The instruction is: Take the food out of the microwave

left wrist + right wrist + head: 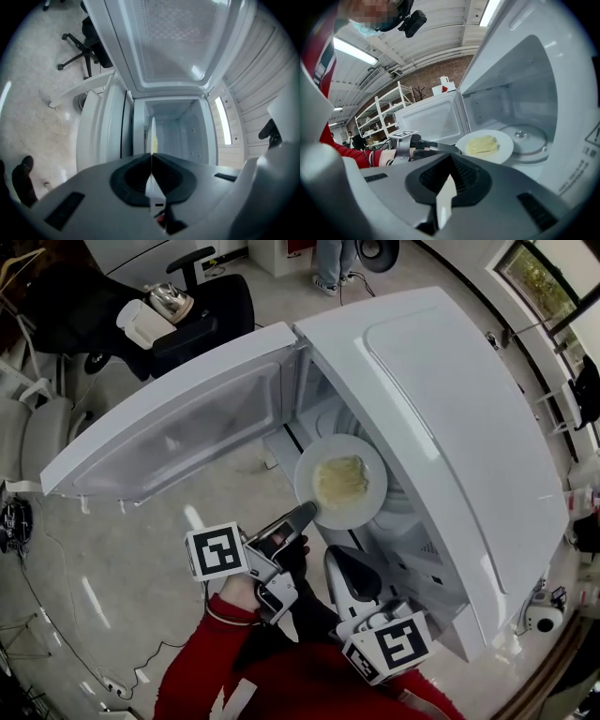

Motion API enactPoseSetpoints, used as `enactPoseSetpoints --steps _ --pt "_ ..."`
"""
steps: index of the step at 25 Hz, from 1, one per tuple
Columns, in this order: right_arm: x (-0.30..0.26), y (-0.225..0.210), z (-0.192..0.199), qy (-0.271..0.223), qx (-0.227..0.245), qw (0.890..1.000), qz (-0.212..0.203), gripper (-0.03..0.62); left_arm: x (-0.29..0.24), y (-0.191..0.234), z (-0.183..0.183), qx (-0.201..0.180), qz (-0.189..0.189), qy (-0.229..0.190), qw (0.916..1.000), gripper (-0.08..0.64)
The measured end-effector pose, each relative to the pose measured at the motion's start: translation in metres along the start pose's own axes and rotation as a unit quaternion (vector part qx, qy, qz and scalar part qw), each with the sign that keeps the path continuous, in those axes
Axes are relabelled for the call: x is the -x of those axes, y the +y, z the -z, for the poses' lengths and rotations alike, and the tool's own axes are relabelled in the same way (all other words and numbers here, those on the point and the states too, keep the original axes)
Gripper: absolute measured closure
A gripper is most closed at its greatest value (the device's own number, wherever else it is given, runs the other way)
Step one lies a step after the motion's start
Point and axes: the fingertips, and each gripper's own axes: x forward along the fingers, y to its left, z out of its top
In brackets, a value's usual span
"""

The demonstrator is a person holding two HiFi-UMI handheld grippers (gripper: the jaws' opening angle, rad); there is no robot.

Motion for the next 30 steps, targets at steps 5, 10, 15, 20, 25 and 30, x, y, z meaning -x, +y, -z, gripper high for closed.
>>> enactPoseSetpoints --steps 5,10,15,20,25,30 --pt "-0.003 0.007 0.001 0.005 0.015 1.000 -0.011 0.581 0.020 0.000 -0.006 0.003 0.003 -0.027 0.9996 0.543" --pt "-0.010 0.013 0.004 0.013 0.031 0.999 -0.027 0.581 0.044 0.001 -0.013 0.006 0.008 -0.062 0.9980 0.543" --pt "-0.014 0.031 0.004 0.009 0.042 0.998 -0.044 0.581 0.081 -0.001 -0.018 0.000 0.008 -0.088 0.9961 0.543" --pt "-0.016 0.056 0.008 0.010 0.055 0.996 -0.063 0.581 0.121 0.000 -0.021 0.004 0.008 -0.125 0.9921 0.543" --pt "-0.019 0.075 0.013 0.014 0.070 0.994 -0.081 0.581 0.158 0.004 -0.021 0.012 0.008 -0.163 0.9865 0.543" --pt "-0.022 0.102 0.018 0.012 0.083 0.991 -0.105 0.581 0.203 0.007 -0.015 0.014 0.008 -0.204 0.9788 0.543"
